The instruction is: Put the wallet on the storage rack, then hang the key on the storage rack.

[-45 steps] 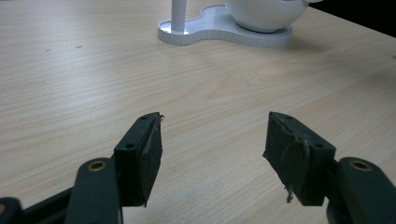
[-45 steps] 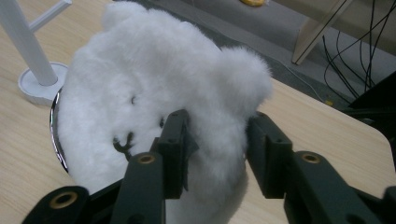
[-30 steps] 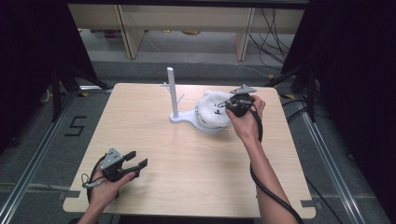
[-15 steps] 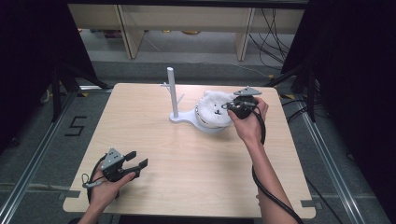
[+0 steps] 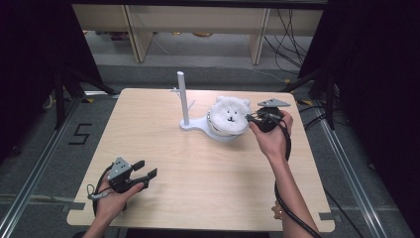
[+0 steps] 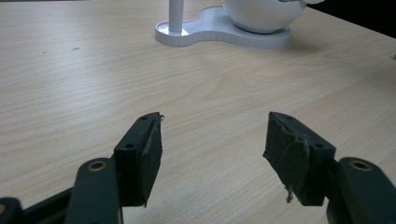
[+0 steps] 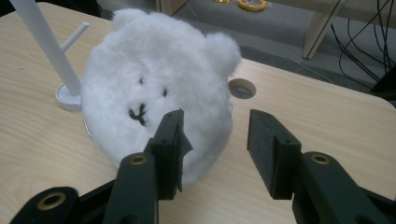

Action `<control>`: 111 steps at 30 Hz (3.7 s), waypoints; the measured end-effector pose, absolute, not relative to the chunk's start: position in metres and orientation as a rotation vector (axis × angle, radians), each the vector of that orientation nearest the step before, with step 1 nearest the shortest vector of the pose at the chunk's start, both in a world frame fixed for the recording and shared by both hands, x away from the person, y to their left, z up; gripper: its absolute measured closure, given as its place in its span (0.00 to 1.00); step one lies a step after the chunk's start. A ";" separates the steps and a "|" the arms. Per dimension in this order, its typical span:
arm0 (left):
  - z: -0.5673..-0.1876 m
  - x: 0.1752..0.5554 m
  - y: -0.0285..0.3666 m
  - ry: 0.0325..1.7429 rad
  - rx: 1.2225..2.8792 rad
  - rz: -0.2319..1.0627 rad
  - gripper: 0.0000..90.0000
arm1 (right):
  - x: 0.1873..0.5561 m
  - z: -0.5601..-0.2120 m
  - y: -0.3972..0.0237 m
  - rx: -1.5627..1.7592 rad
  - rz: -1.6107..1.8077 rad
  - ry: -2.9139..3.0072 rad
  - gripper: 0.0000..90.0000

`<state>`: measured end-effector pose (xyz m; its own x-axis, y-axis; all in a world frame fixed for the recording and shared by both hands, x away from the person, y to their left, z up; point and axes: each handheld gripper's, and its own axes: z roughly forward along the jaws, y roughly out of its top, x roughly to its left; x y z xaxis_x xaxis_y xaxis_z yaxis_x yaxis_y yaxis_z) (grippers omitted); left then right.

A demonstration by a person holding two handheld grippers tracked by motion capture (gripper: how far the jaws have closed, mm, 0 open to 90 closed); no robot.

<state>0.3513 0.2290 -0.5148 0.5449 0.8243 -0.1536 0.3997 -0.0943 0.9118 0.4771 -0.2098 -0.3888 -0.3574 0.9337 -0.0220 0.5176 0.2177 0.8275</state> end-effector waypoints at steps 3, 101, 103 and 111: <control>-0.515 0.351 0.229 1.036 1.712 0.496 0.40 | 0.469 -0.390 -0.217 1.360 1.012 1.984 0.72; -0.508 0.347 0.226 1.016 1.699 0.497 0.40 | 0.378 -0.450 -0.283 2.005 0.630 2.312 0.88; -0.507 0.346 0.225 1.018 1.701 0.498 0.41 | 0.378 -0.447 -0.280 1.929 0.721 2.304 0.88; -0.508 0.347 0.226 1.010 1.689 0.494 0.41 | 0.377 -0.429 -0.263 1.821 0.935 2.206 0.88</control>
